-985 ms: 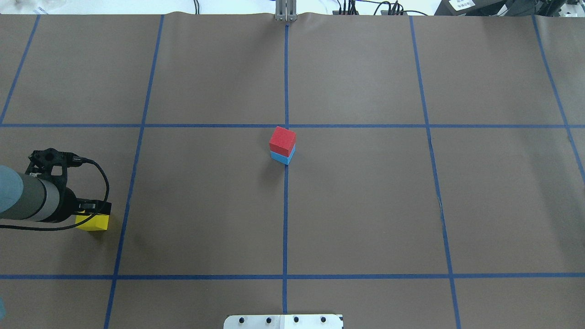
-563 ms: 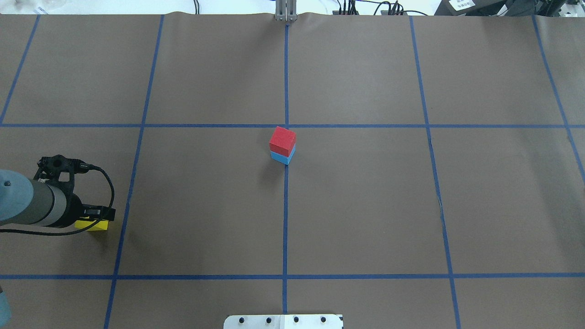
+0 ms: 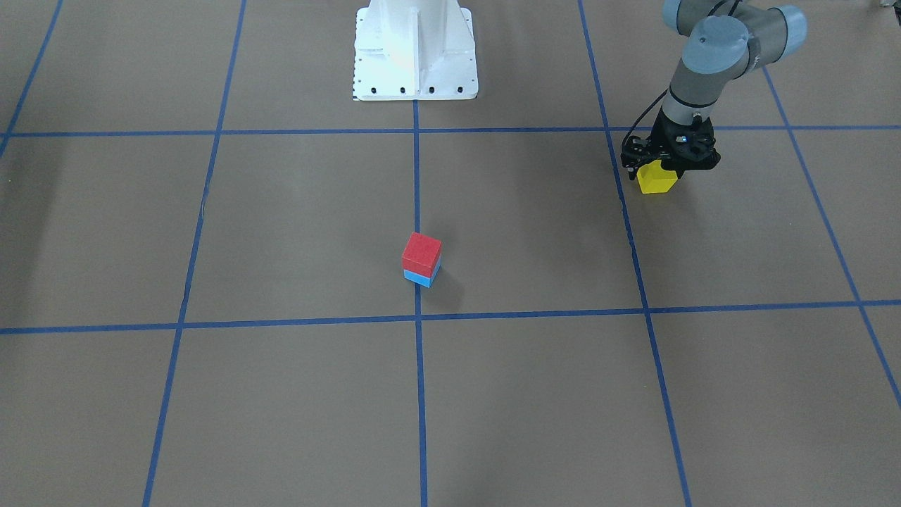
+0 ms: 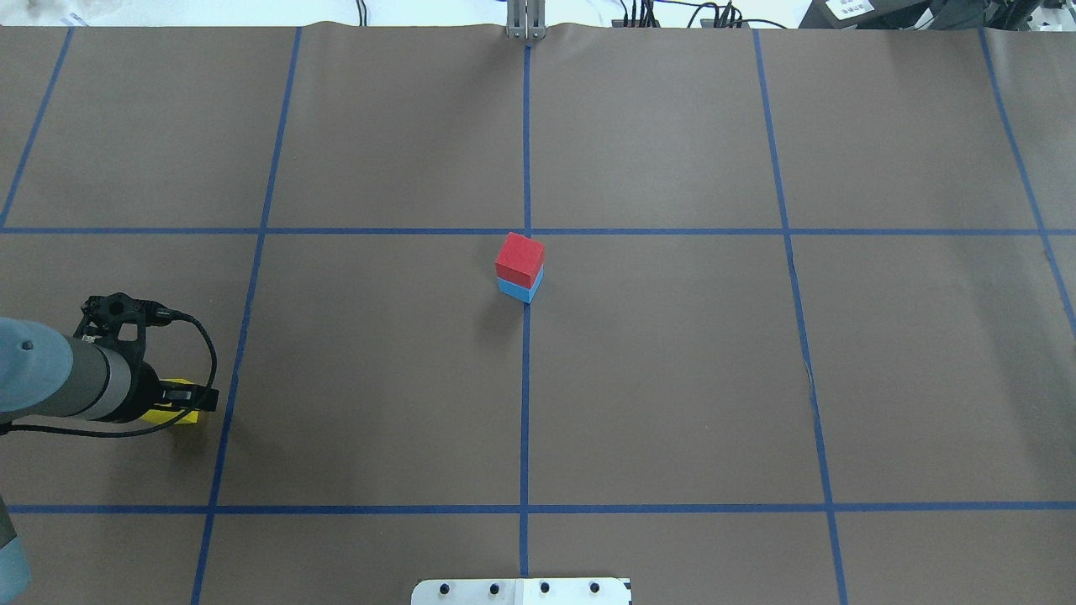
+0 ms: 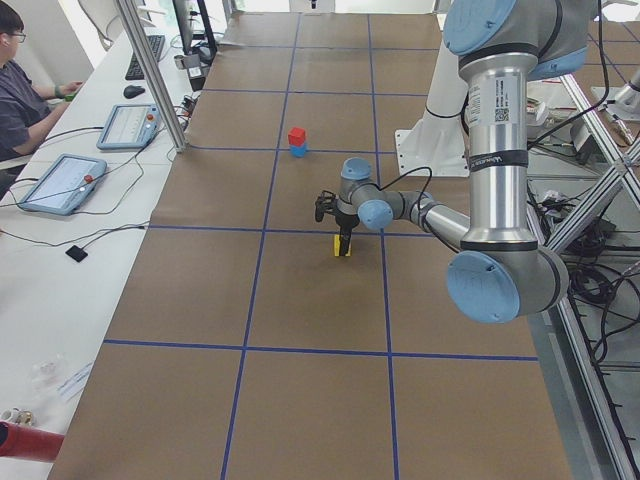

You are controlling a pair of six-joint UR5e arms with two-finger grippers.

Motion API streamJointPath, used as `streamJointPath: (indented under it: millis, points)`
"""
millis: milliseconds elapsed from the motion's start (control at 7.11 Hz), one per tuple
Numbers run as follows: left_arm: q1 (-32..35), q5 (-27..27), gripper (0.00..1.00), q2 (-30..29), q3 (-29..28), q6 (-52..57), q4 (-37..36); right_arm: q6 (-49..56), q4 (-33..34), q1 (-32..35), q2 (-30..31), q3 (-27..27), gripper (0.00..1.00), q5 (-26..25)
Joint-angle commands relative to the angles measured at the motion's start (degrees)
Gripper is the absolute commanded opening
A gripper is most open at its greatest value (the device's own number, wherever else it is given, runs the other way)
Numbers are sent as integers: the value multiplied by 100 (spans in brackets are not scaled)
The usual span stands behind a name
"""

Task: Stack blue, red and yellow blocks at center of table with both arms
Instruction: 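Carry the yellow cube with the left gripper above the red cube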

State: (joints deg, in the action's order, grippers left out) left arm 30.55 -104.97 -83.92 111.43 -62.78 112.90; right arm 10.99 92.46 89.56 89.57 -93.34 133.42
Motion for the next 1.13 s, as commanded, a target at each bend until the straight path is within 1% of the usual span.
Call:
streamJointPath:
  millis: [0, 141, 281, 422, 563, 704, 844, 985]
  points:
    - [21, -269, 0, 7, 54, 37, -5, 0, 0, 0, -1, -9, 100, 0]
    - [65, -600, 0, 25, 219, 124, -57, 0, 0, 0, -10, -9, 100, 0]
    - [170, -760, 0, -1, 343, 160, -266, 0, 0, 0, -18, -9, 100, -9]
    - [197, -770, 0, -28, 605, 169, -695, 0, 0, 0, -36, -9, 100, 0]
    - [241, -770, 0, -350, 886, 169, -1273, 0, 0, 0, -45, -9, 100, 0]
    - [363, -762, 0, -1223, 993, 291, -2149, 0, 0, 0, -45, -9, 100, 0]
    - [434, -727, 0, -2346, 933, 727, -2976, -9, 0, 0, -36, -44, 100, 0]
    - [487, -700, 0, -3358, 741, 923, -3680, 0, 0, 0, -10, -44, 99, 9]
